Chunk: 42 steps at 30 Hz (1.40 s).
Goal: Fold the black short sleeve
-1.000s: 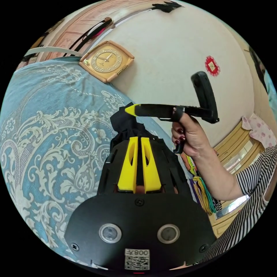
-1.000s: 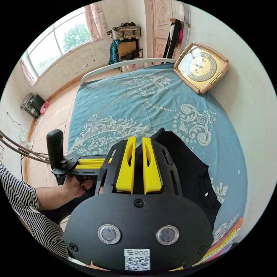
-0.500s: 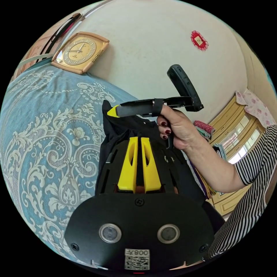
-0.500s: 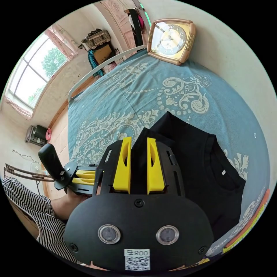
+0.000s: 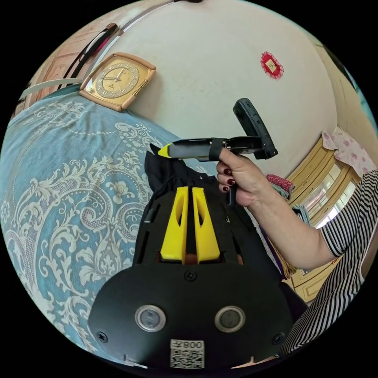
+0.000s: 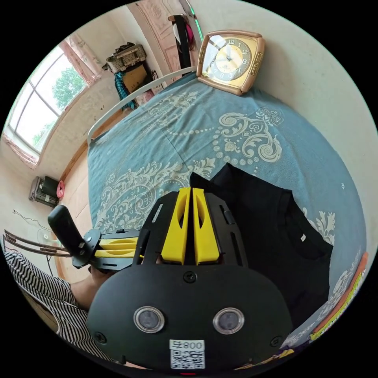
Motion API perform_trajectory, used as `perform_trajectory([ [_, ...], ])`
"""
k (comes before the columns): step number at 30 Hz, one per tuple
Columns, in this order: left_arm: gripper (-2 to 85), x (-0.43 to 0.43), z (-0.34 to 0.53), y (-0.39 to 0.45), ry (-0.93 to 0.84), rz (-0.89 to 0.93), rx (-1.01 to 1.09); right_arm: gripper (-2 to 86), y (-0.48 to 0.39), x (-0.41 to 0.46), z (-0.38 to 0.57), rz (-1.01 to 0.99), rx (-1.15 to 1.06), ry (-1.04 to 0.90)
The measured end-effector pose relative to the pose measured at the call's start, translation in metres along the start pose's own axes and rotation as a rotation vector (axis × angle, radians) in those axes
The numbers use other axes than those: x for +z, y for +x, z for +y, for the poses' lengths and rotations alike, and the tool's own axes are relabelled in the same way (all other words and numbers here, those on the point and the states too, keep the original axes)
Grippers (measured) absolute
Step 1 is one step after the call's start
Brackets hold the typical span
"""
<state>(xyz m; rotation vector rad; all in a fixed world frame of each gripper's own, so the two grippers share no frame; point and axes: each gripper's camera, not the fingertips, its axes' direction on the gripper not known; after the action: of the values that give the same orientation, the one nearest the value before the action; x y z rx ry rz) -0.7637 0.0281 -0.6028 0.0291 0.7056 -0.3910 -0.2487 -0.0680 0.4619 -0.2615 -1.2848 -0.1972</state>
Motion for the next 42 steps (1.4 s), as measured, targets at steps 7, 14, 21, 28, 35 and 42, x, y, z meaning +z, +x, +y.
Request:
perform_trajectory([
  [7, 2.0, -0.062, 0.008, 0.006, 0.292, -0.209, -0.043, 0.6, 0.027, -0.019, -0.05, -0.416, -0.026, 0.143],
  [14, 1.7, -0.057, -0.002, 0.021, 0.209, -0.169, 0.054, 0.5, 0.096, -0.023, -0.048, -0.661, 0.087, 0.198],
  [21, 0.6, -0.021, -0.016, 0.009, -0.033, 0.218, 0.097, 0.4, 0.202, -0.016, 0.02, -0.627, 0.419, 0.219],
  [28, 0.2, -0.023, -0.025, 0.006, 0.014, 0.156, 0.036, 0.4, 0.235, -0.015, 0.042, -0.564, 0.503, 0.206],
  [35, 0.1, 0.038, -0.036, 0.019, -0.373, -0.134, 0.033, 0.3, 0.246, -0.013, 0.048, -0.538, 0.553, 0.198],
  [42, 0.1, 0.052, -0.044, 0.023, -0.414, -0.236, 0.04, 0.3, 0.229, -0.036, 0.027, -0.367, 0.474, 0.167],
])
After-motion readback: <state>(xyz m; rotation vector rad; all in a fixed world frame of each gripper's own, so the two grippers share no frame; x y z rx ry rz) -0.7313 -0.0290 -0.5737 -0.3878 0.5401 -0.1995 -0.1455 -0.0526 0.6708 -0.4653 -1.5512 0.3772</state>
